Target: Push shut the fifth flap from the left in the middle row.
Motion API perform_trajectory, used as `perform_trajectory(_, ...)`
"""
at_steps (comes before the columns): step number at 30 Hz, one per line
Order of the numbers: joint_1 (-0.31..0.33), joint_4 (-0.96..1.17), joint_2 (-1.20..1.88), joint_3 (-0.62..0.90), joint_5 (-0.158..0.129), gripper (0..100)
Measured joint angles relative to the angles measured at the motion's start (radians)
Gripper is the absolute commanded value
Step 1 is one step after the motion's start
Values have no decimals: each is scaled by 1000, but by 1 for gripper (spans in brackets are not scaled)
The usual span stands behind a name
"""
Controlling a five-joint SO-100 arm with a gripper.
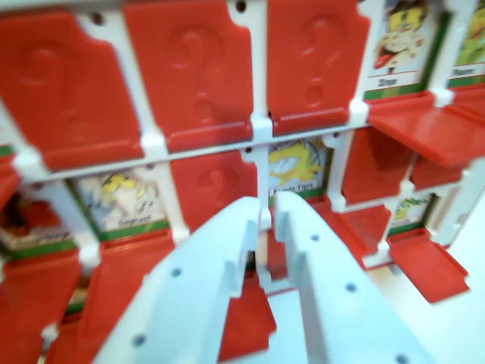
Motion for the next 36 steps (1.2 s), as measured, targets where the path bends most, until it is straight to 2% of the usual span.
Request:
perform_trajectory(8, 14, 140, 488, 290, -12, 2)
perform_trajectory(14, -26, 382, 946, 420, -12, 2)
perform_trajectory(23, -28, 808, 1482, 423, -5, 2)
perform_trajectory(26, -17, 919, 1525, 407, 17, 2)
perform_trajectory(36, -20, 1014, 1532, 325, 18, 2)
